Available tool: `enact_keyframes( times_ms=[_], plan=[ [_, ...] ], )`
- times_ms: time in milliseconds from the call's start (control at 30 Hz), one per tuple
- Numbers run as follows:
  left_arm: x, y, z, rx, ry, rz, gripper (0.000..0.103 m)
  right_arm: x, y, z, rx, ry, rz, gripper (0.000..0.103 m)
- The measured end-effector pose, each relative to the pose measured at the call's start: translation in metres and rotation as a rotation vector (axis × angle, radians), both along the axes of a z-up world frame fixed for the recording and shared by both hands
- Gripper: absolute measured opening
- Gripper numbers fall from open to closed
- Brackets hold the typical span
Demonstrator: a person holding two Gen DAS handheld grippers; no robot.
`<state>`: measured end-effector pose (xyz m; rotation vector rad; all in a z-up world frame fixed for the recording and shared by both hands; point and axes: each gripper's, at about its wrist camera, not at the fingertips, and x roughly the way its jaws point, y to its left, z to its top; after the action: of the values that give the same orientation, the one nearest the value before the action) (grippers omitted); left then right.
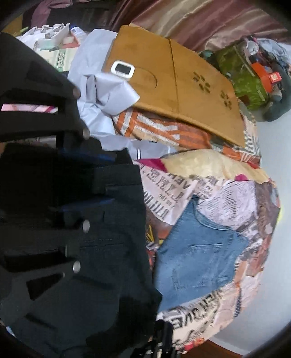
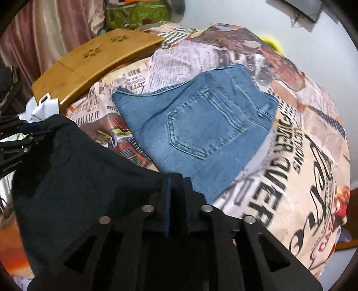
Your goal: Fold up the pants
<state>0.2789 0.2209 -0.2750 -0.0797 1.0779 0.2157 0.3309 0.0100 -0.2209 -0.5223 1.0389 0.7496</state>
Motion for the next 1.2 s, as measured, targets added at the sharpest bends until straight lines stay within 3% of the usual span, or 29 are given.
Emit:
enact_keyframes(
  times_ms=[67, 333, 533, 667, 733, 767, 800, 833, 900, 1033, 1200],
  plan=[
    [-0.011, 0.005, 0.013, -0.011, -0.025, 0.008, 0.058, -0.003, -0.017, 0.012, 0.03, 0.023, -0.01, 0.026],
    [-0.056, 0.026, 0.03, -0.141, -0.03, 0.068, 0.072, -0.03, -0.09, 0.055, 0.143, 0.061, -0.076, 0.034],
    [-0.088, 0.029, 0.008, -0.214, 0.047, 0.108, 0.072, -0.061, -0.139, 0.065, 0.155, 0.021, -0.126, 0.038],
    [-0.098, 0.016, -0.019, -0.278, 0.128, 0.082, 0.074, -0.079, -0.166, 0.056, 0.157, 0.037, -0.167, 0.038],
    [-0.1, 0.008, -0.03, -0.26, 0.154, 0.094, 0.074, -0.085, -0.176, 0.049, 0.163, 0.052, -0.192, 0.038],
    [-0.102, 0.005, -0.035, -0.266, 0.149, 0.118, 0.071, -0.088, -0.181, 0.045, 0.167, 0.062, -0.205, 0.038],
    [-0.103, 0.004, -0.036, -0.278, 0.137, 0.129, 0.055, -0.09, -0.187, 0.04, 0.168, 0.071, -0.221, 0.038],
    [-0.106, 0.002, -0.035, -0.29, 0.116, 0.137, 0.047, -0.092, -0.19, 0.037, 0.166, 0.073, -0.232, 0.038],
    [-0.109, -0.005, -0.029, -0.201, 0.09, 0.174, 0.025, -0.095, -0.199, 0.028, 0.158, 0.077, -0.269, 0.038],
    [-0.114, -0.012, -0.017, -0.153, 0.06, 0.18, 0.02, -0.102, -0.214, 0.016, 0.185, 0.106, -0.307, 0.039],
    [-0.121, -0.01, 0.023, -0.033, -0.047, 0.185, 0.016, -0.103, -0.217, 0.015, 0.203, 0.116, -0.325, 0.039]
  ],
)
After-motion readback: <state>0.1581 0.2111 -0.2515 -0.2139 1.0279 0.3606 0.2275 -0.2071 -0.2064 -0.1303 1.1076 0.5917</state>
